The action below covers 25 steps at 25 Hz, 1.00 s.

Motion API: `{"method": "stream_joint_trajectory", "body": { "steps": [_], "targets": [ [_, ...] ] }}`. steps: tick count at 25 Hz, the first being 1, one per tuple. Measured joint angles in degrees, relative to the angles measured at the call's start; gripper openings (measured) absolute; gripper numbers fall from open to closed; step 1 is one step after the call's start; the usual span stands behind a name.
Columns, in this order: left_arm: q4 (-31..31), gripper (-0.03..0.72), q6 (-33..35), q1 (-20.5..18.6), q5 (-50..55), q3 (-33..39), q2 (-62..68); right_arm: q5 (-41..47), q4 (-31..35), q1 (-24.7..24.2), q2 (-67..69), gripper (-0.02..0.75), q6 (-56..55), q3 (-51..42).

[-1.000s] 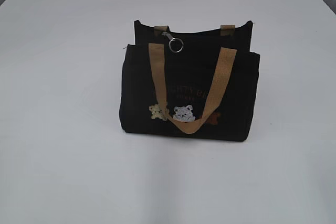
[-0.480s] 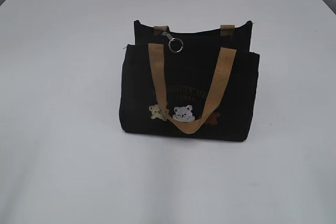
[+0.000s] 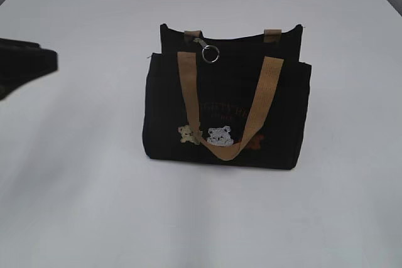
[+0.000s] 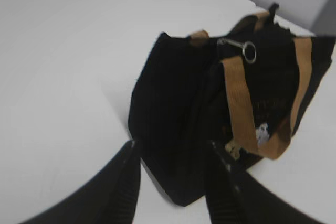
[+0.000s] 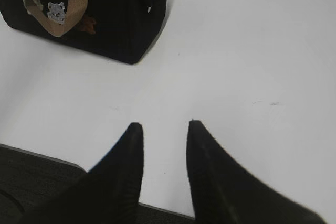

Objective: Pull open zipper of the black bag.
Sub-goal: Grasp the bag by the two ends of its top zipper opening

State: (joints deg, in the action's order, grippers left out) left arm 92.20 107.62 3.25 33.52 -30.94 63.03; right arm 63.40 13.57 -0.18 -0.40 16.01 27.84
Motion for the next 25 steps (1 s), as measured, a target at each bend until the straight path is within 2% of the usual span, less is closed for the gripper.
{"method": "stream_joint_trajectory", "body": {
  "steps": [1, 4, 7, 10, 18, 25],
  "targets": [
    [2.6, 0.309, 7.9, 0.5, 1.6, -0.1, 3.9, 0.0, 0.1, 0.0, 0.0, 0.232, 0.0, 0.0],
    [5.9, 0.310, 25.3, 2.6, 5.2, -1.5, 16.2, 0.0, 0.2, 0.0, 0.0, 0.232, 0.0, 0.0],
    [6.4, 0.332, 33.4, 5.0, 7.4, -4.1, 24.5, 0.0, 0.2, 0.0, 0.0, 0.232, 0.0, 0.0],
    [6.6, 0.354, 35.4, 5.8, 7.8, -7.2, 30.1, 0.0, 0.2, 0.0, 0.0, 0.232, 0.0, 0.0],
    [7.0, 0.400, 35.7, 6.6, 9.7, -16.3, 36.5, 0.0, 0.3, 0.0, 0.0, 0.232, 0.0, 0.0],
    [7.1, 0.402, 35.7, 10.3, 10.7, -20.3, 42.2, -0.1, 3.2, 0.0, 3.0, 0.232, 0.4, 0.0]
  ]
}}
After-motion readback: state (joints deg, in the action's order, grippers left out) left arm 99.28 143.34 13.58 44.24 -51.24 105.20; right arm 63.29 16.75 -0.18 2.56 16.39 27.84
